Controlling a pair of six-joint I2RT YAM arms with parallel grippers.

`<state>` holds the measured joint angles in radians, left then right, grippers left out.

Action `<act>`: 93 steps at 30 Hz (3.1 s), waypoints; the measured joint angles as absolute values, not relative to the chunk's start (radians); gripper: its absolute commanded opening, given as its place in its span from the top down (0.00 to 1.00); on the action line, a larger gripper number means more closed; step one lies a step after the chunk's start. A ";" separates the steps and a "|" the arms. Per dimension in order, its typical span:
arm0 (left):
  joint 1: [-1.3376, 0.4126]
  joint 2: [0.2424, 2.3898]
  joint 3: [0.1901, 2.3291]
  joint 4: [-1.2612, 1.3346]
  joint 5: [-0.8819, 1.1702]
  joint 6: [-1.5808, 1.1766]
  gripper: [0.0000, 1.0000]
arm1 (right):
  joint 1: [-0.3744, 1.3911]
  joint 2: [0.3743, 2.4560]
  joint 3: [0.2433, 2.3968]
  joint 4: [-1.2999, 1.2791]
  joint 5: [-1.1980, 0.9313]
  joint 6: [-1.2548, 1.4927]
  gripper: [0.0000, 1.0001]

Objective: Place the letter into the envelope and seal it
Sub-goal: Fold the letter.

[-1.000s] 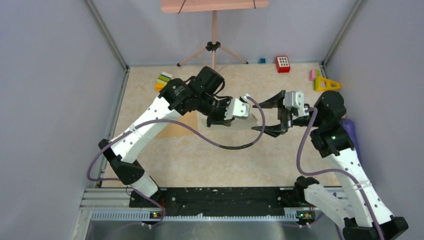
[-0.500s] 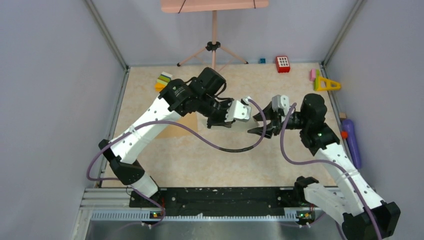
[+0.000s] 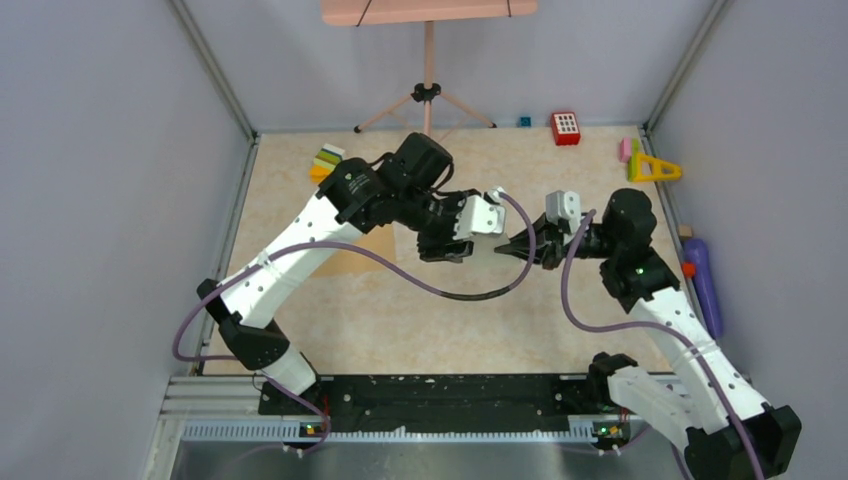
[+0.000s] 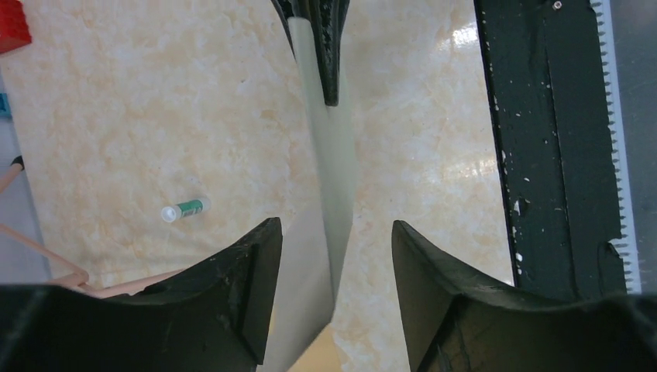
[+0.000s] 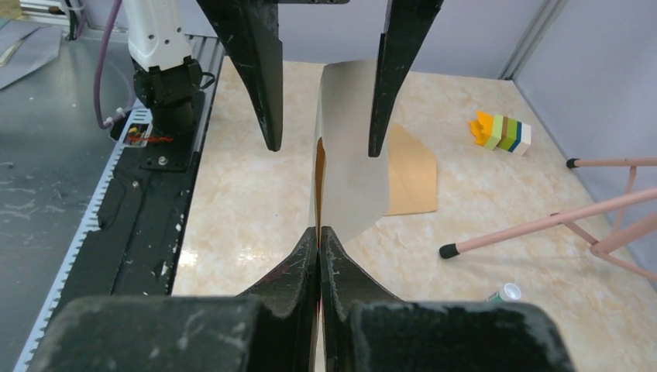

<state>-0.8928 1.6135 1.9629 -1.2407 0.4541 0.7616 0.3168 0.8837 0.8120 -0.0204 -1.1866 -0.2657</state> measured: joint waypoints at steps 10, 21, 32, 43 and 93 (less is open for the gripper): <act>-0.894 1.634 2.066 -1.151 0.500 0.673 0.99 | 0.318 0.884 0.786 0.027 -1.151 -0.241 1.00; -0.917 1.679 2.082 -1.147 0.518 0.648 0.32 | 0.318 0.885 0.777 0.043 -1.114 -0.233 1.00; -0.924 1.713 2.133 -1.102 0.532 0.572 1.00 | 0.318 0.885 0.776 0.044 -1.099 -0.234 1.00; -0.947 1.748 2.159 -1.098 0.529 0.540 0.63 | 0.318 0.886 0.772 0.045 -1.085 -0.235 1.00; -0.662 1.453 1.740 -1.071 0.460 0.841 0.22 | 0.280 0.870 0.786 -0.080 -1.229 -0.287 1.00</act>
